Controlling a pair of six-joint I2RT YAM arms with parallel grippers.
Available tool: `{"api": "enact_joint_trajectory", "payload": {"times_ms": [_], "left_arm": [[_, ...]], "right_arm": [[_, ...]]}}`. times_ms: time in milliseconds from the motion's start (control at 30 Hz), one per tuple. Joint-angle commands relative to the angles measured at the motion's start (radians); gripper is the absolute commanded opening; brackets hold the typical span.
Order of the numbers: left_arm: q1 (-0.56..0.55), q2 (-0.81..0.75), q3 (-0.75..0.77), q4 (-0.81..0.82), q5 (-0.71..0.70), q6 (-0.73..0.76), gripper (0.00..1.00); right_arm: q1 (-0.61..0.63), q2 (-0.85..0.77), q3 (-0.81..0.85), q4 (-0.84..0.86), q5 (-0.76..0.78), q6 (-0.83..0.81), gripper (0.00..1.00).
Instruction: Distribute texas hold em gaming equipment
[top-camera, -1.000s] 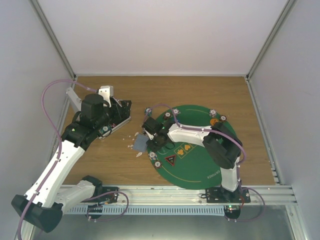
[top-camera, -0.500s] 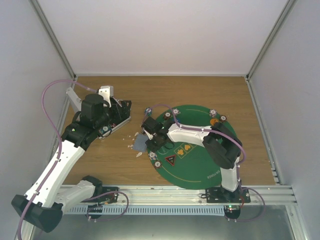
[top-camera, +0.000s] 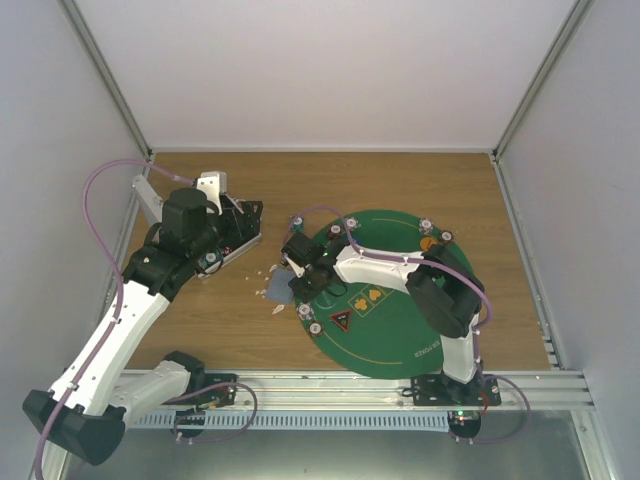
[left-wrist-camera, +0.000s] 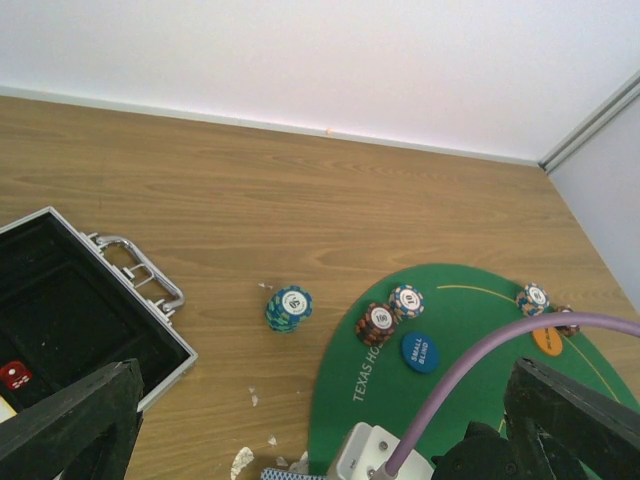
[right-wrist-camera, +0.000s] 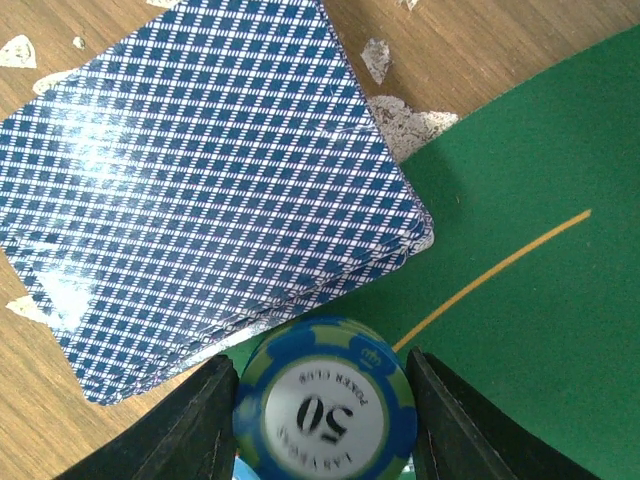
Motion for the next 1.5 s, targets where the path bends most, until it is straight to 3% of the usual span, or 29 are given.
{"api": "enact_joint_trajectory", "payload": {"times_ms": [0, 633, 1100, 1467], "left_arm": [[0.006, -0.020, -0.010, 0.030, 0.003, -0.008, 0.99], [0.006, -0.035, -0.004, 0.024, -0.015, 0.001, 0.99], [0.010, -0.013, 0.022, 0.041, -0.006, 0.046, 0.99], [0.012, 0.024, 0.042, 0.056, -0.011, 0.070, 0.99]], "right_arm": [[0.013, 0.010, 0.004, 0.003, 0.005, 0.003, 0.47], [-0.037, -0.104, 0.074, -0.054, 0.044, -0.006, 0.56], [-0.211, 0.186, 0.449, -0.118, 0.081, 0.000, 0.75], [-0.249, 0.376, 0.672, -0.143, 0.074, -0.025, 0.84]]}}
